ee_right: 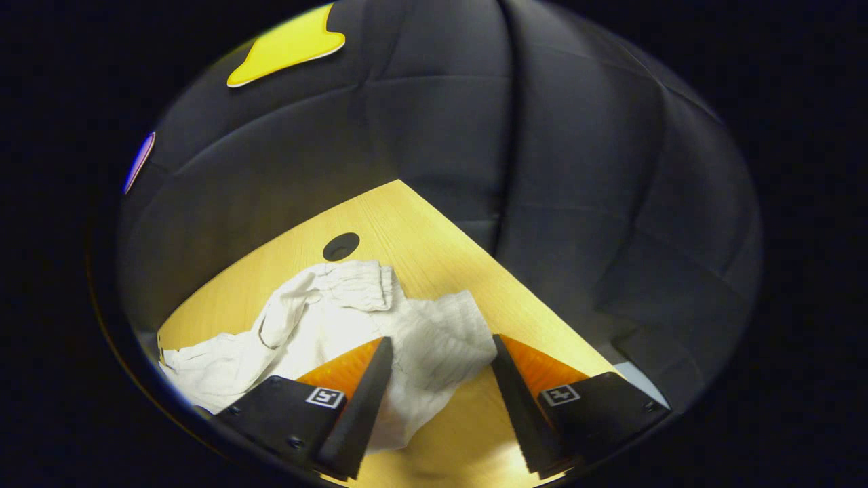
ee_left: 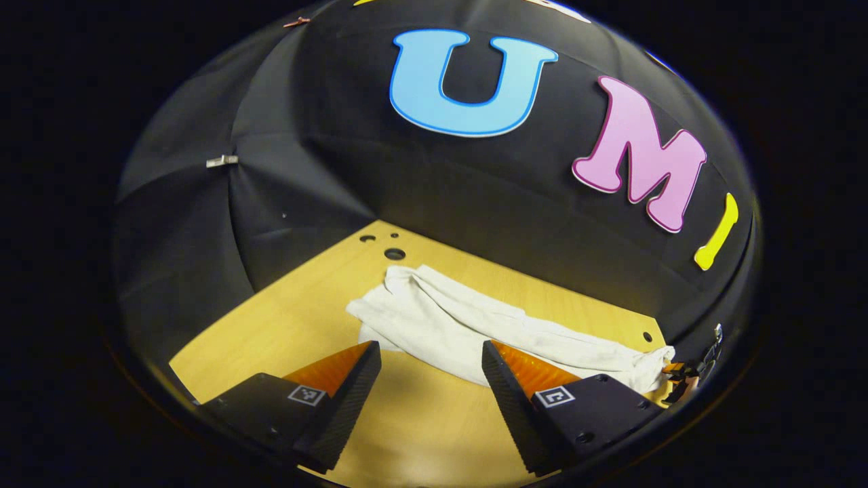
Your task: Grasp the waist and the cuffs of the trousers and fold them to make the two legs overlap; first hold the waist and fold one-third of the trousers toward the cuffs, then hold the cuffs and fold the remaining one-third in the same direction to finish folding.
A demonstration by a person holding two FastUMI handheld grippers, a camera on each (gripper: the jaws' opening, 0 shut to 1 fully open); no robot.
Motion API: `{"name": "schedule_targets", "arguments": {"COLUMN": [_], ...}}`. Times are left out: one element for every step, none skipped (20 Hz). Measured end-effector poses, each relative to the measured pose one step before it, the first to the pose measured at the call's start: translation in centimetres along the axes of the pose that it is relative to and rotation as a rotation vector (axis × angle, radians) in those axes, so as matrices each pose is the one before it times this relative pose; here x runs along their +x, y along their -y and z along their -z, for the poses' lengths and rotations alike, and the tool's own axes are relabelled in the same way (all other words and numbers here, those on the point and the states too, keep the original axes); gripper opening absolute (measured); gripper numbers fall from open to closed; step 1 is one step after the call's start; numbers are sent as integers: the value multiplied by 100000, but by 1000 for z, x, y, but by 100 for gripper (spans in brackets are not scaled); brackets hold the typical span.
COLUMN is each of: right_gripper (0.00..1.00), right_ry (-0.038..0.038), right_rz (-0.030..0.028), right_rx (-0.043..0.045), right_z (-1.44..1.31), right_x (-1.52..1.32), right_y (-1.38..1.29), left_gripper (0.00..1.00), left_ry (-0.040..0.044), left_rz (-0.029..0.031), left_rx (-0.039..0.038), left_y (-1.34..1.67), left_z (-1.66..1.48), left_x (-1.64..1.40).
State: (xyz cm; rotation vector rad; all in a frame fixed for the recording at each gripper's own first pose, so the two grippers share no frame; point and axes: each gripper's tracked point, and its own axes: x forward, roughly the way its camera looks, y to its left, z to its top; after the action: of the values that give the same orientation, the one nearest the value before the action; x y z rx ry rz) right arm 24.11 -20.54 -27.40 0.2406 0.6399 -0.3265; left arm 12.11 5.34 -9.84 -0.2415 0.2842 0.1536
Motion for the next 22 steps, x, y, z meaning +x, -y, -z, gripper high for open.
{"name": "schedule_targets", "arguments": {"right_gripper": [84,66,48,47,30,30,22,22,14,14,14,14,14,14,14,14,14,14,14,14,14,14], "right_ry": [-2160,-1669,113,-1964,-94,290,-535,775,1148,1878,1086,169,1241,1916,1800,2116,2696,2400,2177,2061,1951,190], "right_rz": [-1585,-1059,575,-1093,335,426,-245,1283,-433,-403,-363,202,-354,-450,-113,-886,-1062,-1306,-1221,-1398,-773,-132], "right_rx": [2325,2381,761,1207,550,-497,-2050,-2159,-2011,-1852,-1630,-811,-708,-755,-685,-709,-1065,-1561,-1604,-1613,-1527,-1452], "right_z": [330,158,-188,345,-126,-179,362,-312,-225,-672,-373,-223,-434,-751,-863,-1096,-1219,-1200,-1066,-792,-618,-387], "right_x": [-136,46,-57,365,-414,213,-295,-633,4,-594,-808,-1014,-709,-602,-1067,-890,-975,-1031,-1492,-1160,-1118,-848], "right_y": [-262,-450,-63,-296,-233,-120,2,106,-241,-131,-55,17,-355,-388,-96,-498,-655,-773,-644,-498,-178,-135], "left_gripper": [96,96,96,96,96,96,96,96,96,96,96,96,96,96,96,96,96,96,96,96,96,96], "left_ry": [-1393,-909,-222,333,687,-745,-488,-646,-206,391,215,331,605,727,473,254,7,-114,-110,37,280,182], "left_rz": [1087,879,674,1116,835,-173,-140,-74,-543,-1433,-1789,-1314,-416,-25,-295,-399,-141,36,702,928,257,-598], "left_rx": [495,1413,1825,1859,1470,1129,-248,-1184,-1337,-1564,-2393,-2970,-2648,-1712,-856,-551,-627,-1045,-1627,-1411,-322,541], "left_y": [597,432,337,301,219,-69,-168,-192,-423,-654,-724,-621,-260,-329,-482,-530,-401,-343,-126,-81,-384,-582], "left_z": [296,107,-3,-153,-146,-39,251,198,19,-152,-260,-193,-312,-431,-252,-224,-34,-44,34,24,15,-151], "left_x": [59,-133,-288,-467,-560,-181,-550,-522,-247,-157,-180,-187,-361,-336,-398,-250,-188,-98,-52,-77,1,186]}}
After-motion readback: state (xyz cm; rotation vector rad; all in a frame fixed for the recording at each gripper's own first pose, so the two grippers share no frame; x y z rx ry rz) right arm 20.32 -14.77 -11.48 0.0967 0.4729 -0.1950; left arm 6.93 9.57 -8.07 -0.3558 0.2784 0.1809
